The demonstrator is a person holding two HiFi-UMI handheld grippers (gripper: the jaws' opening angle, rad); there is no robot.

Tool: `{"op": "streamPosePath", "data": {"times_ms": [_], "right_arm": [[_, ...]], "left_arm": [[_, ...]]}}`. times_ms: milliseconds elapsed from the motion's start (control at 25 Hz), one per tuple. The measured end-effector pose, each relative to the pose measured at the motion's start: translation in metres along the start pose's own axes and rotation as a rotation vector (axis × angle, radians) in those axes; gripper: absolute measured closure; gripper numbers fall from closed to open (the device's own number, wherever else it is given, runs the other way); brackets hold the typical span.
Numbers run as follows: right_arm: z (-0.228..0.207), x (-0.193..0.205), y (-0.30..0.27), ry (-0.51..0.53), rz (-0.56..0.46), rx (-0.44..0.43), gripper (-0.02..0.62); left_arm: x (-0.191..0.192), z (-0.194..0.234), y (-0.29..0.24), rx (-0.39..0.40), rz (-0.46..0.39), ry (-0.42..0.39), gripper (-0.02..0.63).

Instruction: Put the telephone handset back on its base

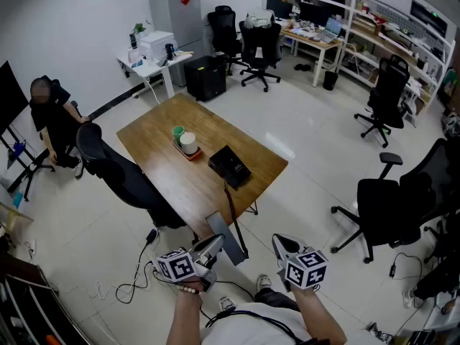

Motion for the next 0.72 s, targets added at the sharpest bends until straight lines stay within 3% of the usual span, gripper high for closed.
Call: {"op": "streamPosePath", "data": {"times_ms": [720], "right_arm": [[0.036, 0.015, -0.006, 0.0, 0.007, 0.031, 0.595]], "left_arm": [[-0.004, 0.009, 0.026, 0.027, 0.031, 0.002, 0.532]]}}
Point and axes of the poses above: the fingertips, and each gripper's own axes: y backward along the fingers, z to its left, x out of its underside, the point moved 7 cm from there along y, backward along the fingers, and after that the axes turned 3 degrees about x, right-handed, at the moved point
